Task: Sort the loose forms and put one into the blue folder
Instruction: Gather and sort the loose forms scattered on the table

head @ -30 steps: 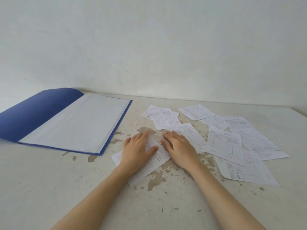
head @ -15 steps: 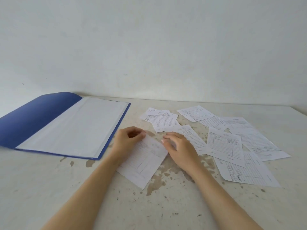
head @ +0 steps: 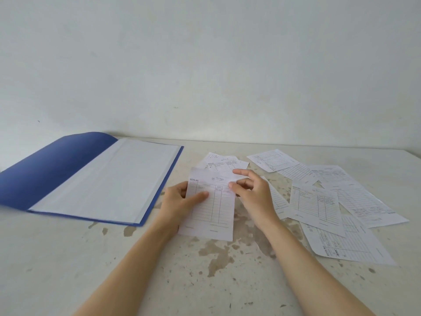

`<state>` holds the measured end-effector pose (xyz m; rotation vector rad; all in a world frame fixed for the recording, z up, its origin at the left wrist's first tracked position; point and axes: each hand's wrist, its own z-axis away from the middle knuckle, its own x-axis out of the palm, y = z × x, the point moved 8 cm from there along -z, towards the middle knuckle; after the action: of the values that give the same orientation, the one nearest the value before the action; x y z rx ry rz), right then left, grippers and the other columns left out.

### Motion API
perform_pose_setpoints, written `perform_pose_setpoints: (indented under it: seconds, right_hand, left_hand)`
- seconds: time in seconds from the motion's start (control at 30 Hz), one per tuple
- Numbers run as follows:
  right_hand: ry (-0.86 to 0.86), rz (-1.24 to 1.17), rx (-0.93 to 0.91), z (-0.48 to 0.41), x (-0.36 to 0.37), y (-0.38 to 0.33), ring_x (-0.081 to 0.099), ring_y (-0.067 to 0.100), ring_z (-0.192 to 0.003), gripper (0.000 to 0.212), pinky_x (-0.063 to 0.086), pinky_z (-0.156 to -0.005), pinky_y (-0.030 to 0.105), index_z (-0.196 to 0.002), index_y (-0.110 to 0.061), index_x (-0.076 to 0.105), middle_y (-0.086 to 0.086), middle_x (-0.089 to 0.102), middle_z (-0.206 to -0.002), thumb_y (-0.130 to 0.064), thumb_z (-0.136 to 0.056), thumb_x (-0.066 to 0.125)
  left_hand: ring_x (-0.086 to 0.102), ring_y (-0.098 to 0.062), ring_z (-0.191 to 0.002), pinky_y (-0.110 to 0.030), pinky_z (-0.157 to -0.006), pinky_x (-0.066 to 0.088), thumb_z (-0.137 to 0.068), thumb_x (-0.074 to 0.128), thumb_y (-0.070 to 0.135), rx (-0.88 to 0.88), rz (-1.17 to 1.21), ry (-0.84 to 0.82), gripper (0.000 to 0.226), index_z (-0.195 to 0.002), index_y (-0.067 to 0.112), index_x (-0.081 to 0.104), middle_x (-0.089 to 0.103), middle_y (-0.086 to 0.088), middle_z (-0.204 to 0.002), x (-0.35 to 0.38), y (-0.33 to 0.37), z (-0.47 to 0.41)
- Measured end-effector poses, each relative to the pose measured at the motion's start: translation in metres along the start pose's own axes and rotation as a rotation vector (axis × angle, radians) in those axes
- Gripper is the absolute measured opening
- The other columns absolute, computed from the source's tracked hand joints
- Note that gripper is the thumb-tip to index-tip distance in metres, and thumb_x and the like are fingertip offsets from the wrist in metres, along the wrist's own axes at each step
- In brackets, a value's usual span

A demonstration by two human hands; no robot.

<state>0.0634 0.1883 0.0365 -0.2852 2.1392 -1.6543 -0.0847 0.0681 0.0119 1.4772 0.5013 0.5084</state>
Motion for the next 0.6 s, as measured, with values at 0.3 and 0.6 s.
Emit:
perform_pose_setpoints:
  seconds: [0.3, 0.6]
  right_hand:
    - [0.120, 0.336, 0.016, -0.042, -0.074, 0.013, 0.062, 0.013, -0.082, 0.020, 0.049, -0.075, 0.020, -0.102, -0.014, 0.070, 0.000, 0.069, -0.088, -0.014, -0.081, 0.071]
    - [-0.352, 0.733, 0.085, -0.073, -0.056, 0.030, 0.045, 0.019, -0.129, 0.048, 0.031, -0.097, 0.025, -0.131, -0.021, 0.056, 0.000, 0.049, -0.141, -0.013, -0.085, 0.068]
  left_hand:
    - [0.071, -0.024, -0.083, -0.045, -0.079, 0.058, -0.076, 0.076, 0.019, 0.040, -0.063, 0.118, 0.017, -0.091, 0.016, 0.070, 0.074, -0.003, -0.089, 0.028, 0.005, -0.049]
    - [0.072, -0.019, -0.078, -0.035, -0.070, 0.060, -0.079, 0.074, 0.020, 0.094, -0.063, 0.119, 0.013, -0.091, 0.020, 0.069, 0.074, -0.001, -0.087, 0.042, 0.005, -0.072]
